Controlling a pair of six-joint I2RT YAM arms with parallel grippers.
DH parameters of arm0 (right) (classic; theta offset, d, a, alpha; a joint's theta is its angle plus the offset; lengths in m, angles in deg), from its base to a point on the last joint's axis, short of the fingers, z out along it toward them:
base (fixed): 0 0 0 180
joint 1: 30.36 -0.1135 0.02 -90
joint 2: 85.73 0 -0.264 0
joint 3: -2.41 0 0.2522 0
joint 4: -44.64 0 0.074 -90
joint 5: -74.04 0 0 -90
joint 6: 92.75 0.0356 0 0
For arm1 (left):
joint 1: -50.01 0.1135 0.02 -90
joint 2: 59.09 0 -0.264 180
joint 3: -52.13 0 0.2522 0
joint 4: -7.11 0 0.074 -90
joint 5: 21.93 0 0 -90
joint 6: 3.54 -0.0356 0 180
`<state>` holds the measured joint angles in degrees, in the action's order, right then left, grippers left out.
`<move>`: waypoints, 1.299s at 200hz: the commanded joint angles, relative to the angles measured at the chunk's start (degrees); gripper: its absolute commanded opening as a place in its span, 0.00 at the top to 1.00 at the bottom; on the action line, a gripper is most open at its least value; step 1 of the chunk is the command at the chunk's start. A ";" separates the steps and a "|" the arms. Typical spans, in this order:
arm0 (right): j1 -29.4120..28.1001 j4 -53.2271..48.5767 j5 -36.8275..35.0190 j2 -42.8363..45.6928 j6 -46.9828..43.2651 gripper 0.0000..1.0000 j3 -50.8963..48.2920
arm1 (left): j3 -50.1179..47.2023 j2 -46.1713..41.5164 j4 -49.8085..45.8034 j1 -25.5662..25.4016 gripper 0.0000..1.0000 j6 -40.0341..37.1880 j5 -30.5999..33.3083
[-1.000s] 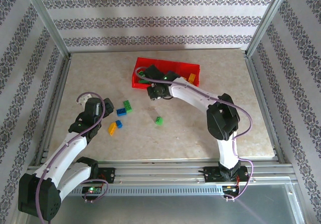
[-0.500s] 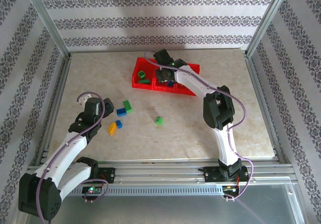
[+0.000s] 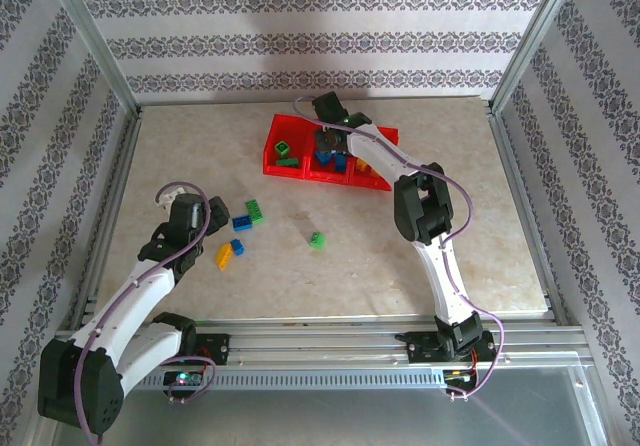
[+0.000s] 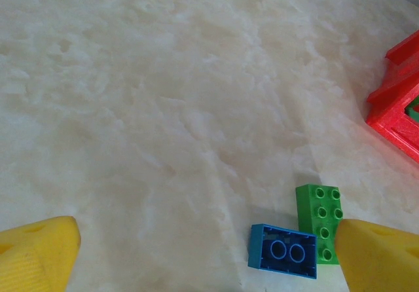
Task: Sort the legos into containers by color
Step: Place the lego in the container, then pick up the lego from the center of the table.
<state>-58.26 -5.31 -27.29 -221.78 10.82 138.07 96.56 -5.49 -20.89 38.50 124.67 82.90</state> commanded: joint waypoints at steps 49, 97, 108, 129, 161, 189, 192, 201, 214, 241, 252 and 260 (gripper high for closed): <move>0.44 0.02 -0.44 0.53 -0.47 0.42 1.94 | 2.93 1.73 -0.52 0.81 0.00 -1.28 -2.29; -0.52 0.15 -0.27 6.08 0.06 0.35 -1.77 | 5.06 3.38 -1.22 0.80 0.00 -4.05 -5.78; -0.90 0.41 -0.40 7.81 0.36 0.32 -3.37 | 5.86 4.26 -1.57 0.79 0.00 -4.65 -6.70; -1.69 1.09 -0.70 11.63 1.17 0.25 -7.42 | 7.55 6.65 -2.06 0.79 0.01 -5.73 -8.83; -2.84 2.74 -1.32 18.42 2.76 0.14 -15.01 | 11.01 12.68 -2.79 0.72 0.04 -7.35 -12.88; -3.67 4.04 -2.94 25.22 4.78 0.07 -22.79 | 15.43 20.06 -4.24 0.35 0.08 -8.82 -16.23; -3.67 4.22 -3.06 26.05 5.02 0.06 -23.70 | 16.00 21.14 -4.42 0.20 0.09 -9.00 -16.64; -3.91 4.83 -3.24 28.32 5.80 0.02 -26.52 | 17.59 23.78 -4.95 -0.03 0.10 -9.24 -17.34; -4.06 5.62 -3.82 31.75 6.99 0.02 -30.51 | 19.65 27.12 -5.44 -0.56 0.12 -9.64 -17.65; -4.26 6.47 -4.31 38.19 10.16 0.02 -38.41 | 23.43 33.25 -5.96 -1.46 0.16 -10.26 -17.45; -4.37 6.65 -4.48 40.48 11.22 0.02 -41.16 | 25.05 35.55 -6.36 -1.83 0.17 -10.48 -17.52; -4.60 6.65 -4.86 42.07 12.10 0.02 -43.00 | 26.17 37.15 -6.65 -2.10 0.18 -10.68 -17.60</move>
<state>-62.13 0.35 -29.94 -184.82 18.71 100.00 119.03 28.13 -24.39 37.56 116.00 66.14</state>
